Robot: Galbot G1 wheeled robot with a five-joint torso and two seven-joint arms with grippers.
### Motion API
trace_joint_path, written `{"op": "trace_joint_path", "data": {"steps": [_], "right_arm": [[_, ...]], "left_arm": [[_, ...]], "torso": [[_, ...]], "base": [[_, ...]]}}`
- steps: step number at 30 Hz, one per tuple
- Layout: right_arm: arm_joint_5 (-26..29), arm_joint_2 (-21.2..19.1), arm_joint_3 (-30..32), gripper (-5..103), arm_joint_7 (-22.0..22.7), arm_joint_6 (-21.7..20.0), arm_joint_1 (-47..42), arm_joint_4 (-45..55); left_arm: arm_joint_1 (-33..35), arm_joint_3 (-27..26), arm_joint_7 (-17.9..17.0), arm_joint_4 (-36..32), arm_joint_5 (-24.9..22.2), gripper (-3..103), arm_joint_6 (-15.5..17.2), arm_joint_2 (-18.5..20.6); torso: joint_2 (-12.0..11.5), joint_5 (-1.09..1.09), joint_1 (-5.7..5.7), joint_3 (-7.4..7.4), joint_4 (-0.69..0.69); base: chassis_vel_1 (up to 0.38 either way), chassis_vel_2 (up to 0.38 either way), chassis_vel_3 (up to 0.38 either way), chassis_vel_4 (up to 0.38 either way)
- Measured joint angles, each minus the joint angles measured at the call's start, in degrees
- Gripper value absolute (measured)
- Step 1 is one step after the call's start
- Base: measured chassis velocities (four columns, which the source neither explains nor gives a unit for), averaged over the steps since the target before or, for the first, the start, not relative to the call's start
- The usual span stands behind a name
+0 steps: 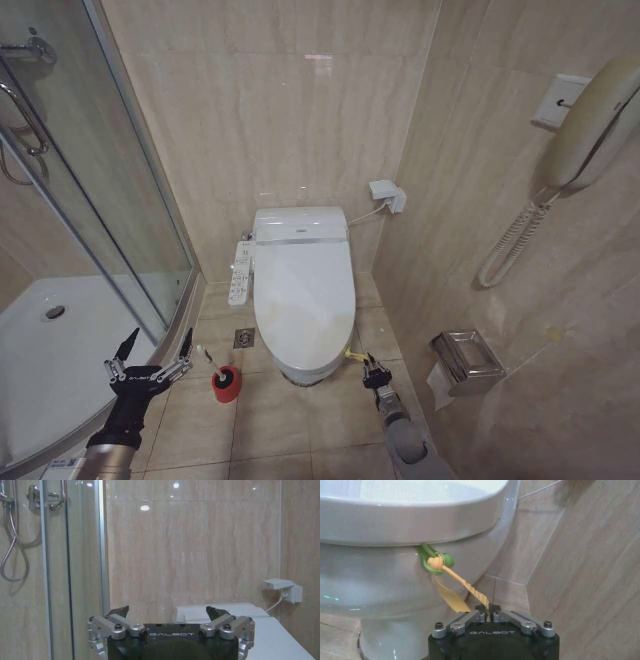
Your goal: Open the toilet lid, clean the toilet bowl with a toilet brush, close the toilet lid, and flush.
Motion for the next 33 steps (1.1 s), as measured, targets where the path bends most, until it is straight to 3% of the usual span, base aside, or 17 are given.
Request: {"op": "trace_joint_path", "data": {"steps": [2, 3, 21, 33], "right_arm": [[0.0, 0.1, -0.1, 17, -0.1, 0.3, 0.0, 0.0], [0.1, 0.0, -0.1, 1, -0.1, 0.4, 0.0, 0.2], [13.7, -2.3, 1.6, 1, 0.9, -3.7, -1.2, 16.6], [15.1, -2.6, 5.8, 1, -1.1, -4.4, -2.8, 26.2]], "left_arm": [[0.0, 0.0, 0.0, 0.0, 0.0, 100, 0.0, 0.0], [0.0, 0.0, 0.0, 0.0, 0.0, 100, 0.0, 0.0], [0.0, 0.0, 0.0, 0.0, 0.0, 100, 0.0, 0.0], [0.0, 0.0, 0.0, 0.0, 0.0, 100, 0.0, 0.0]], "torso": [[0.0, 0.00, 0.00, 0.00, 0.00], [0.0, 0.00, 0.00, 0.00, 0.00], [0.0, 0.03, 0.00, 0.01, 0.03], [0.0, 0.01, 0.00, 0.00, 0.00]], "base": [[0.000, 0.000, 0.000, 0.000], [0.000, 0.000, 0.000, 0.000], [0.000, 0.000, 0.000, 0.000], [0.000, 0.000, 0.000, 0.000]]}}
